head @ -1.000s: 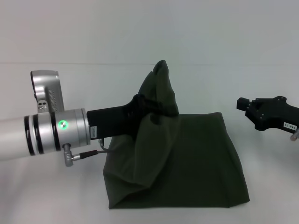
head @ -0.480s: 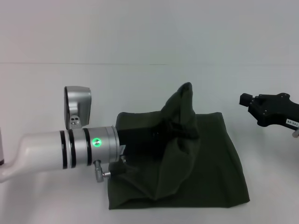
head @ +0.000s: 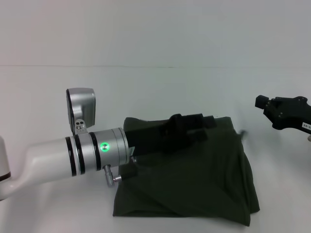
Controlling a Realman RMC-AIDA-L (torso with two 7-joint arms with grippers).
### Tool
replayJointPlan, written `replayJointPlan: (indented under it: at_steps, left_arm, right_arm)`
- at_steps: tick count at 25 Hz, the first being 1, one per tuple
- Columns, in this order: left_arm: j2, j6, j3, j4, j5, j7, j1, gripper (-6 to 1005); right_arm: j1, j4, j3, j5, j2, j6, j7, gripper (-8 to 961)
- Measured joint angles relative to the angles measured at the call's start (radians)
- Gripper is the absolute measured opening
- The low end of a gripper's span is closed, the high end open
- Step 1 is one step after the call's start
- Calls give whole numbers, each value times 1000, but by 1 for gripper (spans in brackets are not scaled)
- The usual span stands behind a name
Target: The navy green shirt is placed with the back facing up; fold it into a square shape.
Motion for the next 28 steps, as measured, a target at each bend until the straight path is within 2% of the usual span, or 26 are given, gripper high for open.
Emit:
replayJointPlan:
  at_steps: [4, 10, 11, 15, 17, 19, 23, 28]
  left_arm:
    - [6, 39, 1, 32, -12, 46, 13, 506]
    - [18, 198, 7, 181, -12, 163, 89, 762]
    - [28, 230, 10, 206, -8, 175, 106, 809]
    - [77, 357, 51, 266, -3, 298, 170, 856]
    - [92, 403, 63, 290, -3, 383, 196, 879]
    - [99, 428, 89, 348, 2, 493, 238, 903]
    - [93, 421, 121, 434, 4, 680, 304, 937]
    - [92, 421, 136, 449, 19, 796, 334, 932]
  right_arm:
    - [-4, 2, 27, 1, 0, -9, 6, 28]
    - [-9, -3, 25, -6, -6, -74, 81, 32]
    - [-9, -6, 20, -13, -11, -91, 119, 32]
    - [-4, -8, 9, -57, -36, -138, 283, 35]
    - [2, -2, 6, -86, -48, -144, 406, 36]
    - [8, 1, 6, -112, -56, -144, 533, 120]
    - [17, 2, 6, -169, -74, -152, 758, 281]
    - [22, 18, 6, -243, -99, -151, 951, 462]
